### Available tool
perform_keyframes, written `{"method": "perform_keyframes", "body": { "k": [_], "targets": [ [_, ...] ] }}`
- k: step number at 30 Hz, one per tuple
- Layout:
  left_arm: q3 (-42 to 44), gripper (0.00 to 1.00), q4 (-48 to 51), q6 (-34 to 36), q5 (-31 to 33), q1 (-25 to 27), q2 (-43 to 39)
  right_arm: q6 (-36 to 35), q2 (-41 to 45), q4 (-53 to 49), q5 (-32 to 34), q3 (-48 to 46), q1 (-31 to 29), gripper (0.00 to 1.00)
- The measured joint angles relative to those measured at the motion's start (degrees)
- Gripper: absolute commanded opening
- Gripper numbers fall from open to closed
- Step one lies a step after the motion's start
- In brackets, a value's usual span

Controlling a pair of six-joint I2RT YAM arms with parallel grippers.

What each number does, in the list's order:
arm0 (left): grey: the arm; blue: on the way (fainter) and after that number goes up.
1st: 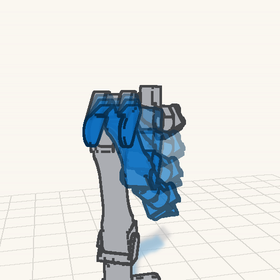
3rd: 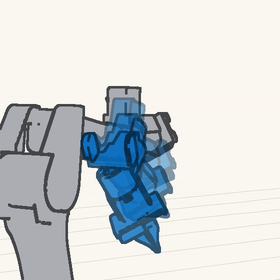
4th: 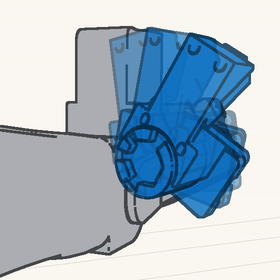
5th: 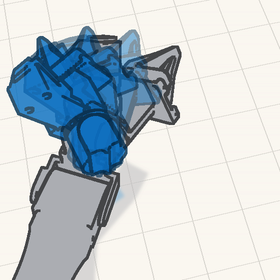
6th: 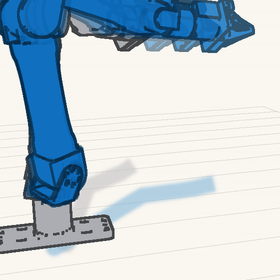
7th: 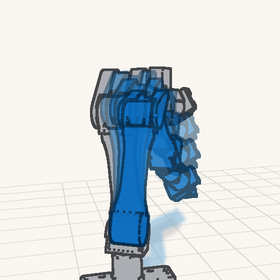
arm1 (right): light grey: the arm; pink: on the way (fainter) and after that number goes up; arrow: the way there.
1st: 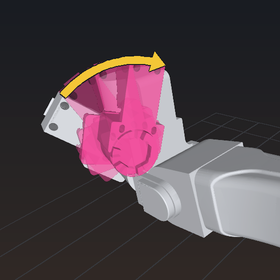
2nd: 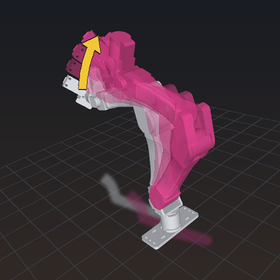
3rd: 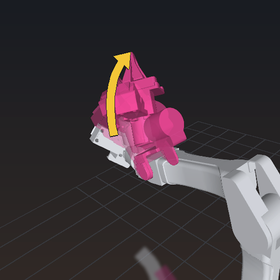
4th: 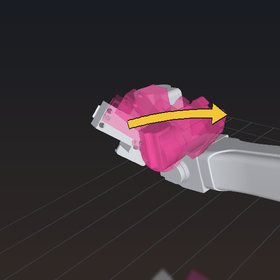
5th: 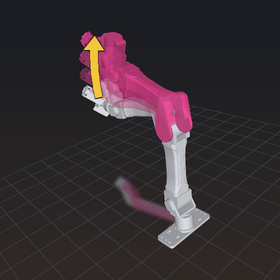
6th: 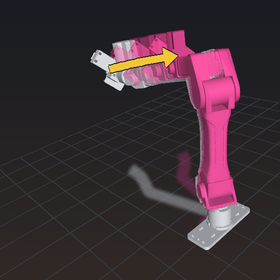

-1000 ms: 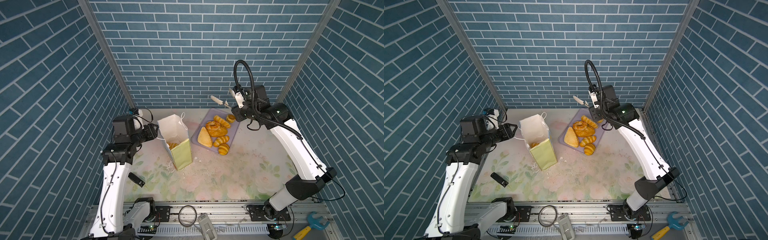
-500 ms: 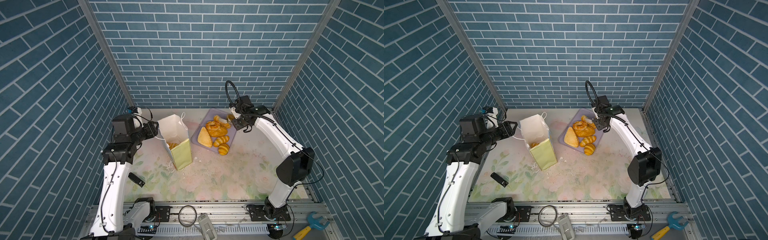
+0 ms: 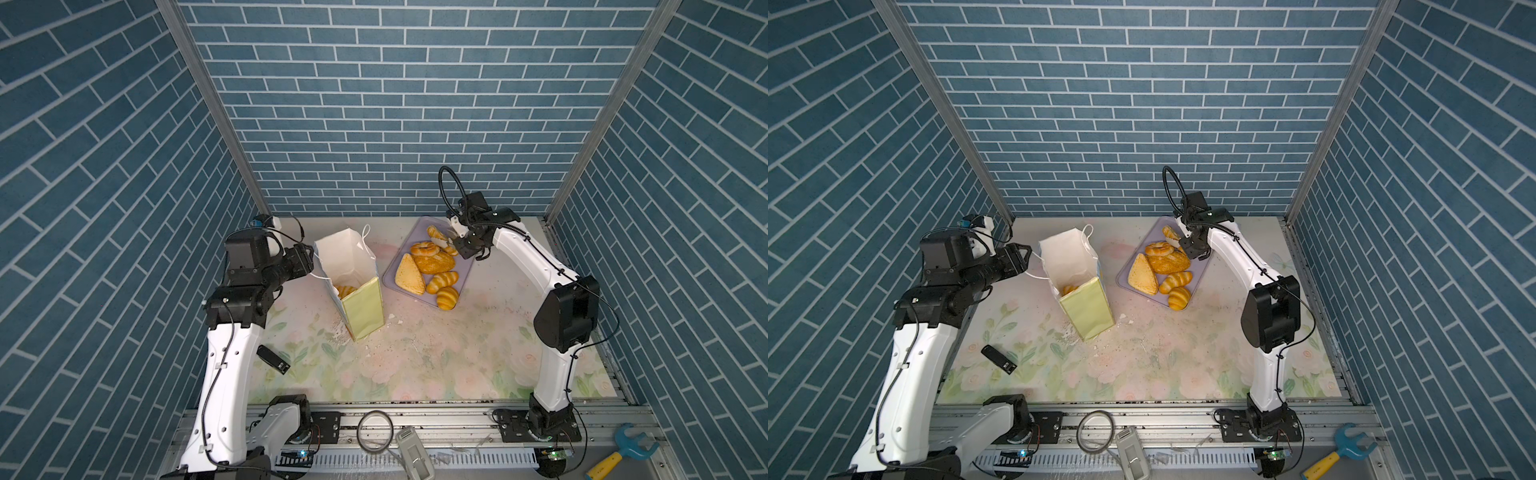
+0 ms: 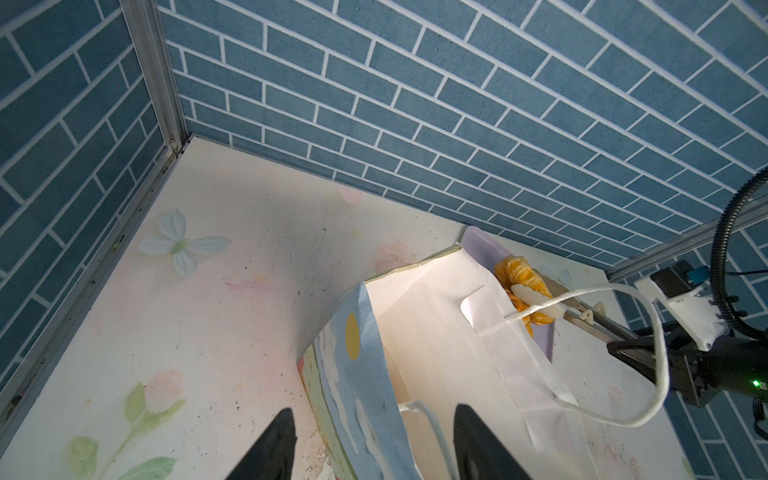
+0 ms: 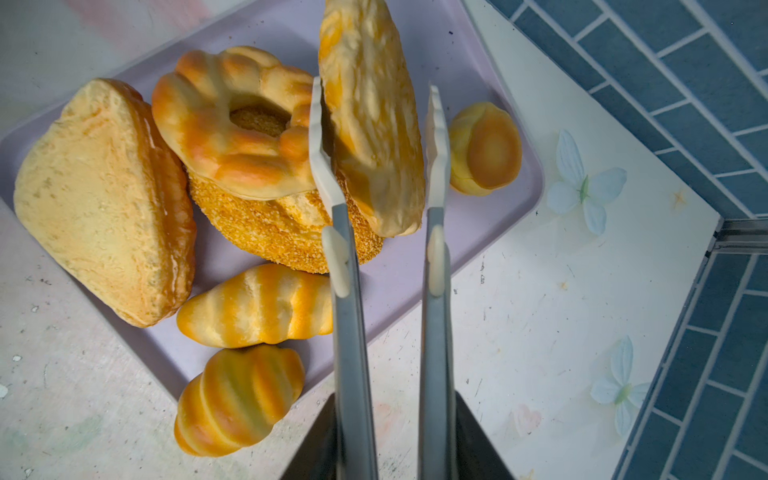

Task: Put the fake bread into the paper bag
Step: 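Move the tongs back to the tray and pinch the ring donut, then lift the ring donut with the tongs and carry it over the paper bag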

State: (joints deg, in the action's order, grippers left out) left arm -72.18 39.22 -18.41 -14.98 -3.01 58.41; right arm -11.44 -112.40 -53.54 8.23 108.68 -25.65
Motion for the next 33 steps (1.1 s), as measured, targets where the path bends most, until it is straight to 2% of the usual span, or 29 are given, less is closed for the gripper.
{"method": "perform_keyframes", "body": {
  "k": [14,26,31,33],
  "targets": [
    [0.0,0.62,-0.1,0.0,-0.2,0.0,1.4,-0.9,1.5,0.1,0.2,-0.6,0.0,0.23],
    [0.0,0.62,-0.4,0.0,-1.9,0.0,1.4,0.0,11.5,2.2,2.7,-7.4,-1.2,0.19],
    [0.0,0.62,-0.5,-0.5,-3.3,0.0,2.2,2.2,15.4,4.2,3.8,-7.4,-4.3,0.19],
    [0.0,0.58,-0.5,-0.9,-3.8,0.0,2.4,2.8,17.4,5.0,3.7,-7.0,-5.9,0.19]
  ]
}}
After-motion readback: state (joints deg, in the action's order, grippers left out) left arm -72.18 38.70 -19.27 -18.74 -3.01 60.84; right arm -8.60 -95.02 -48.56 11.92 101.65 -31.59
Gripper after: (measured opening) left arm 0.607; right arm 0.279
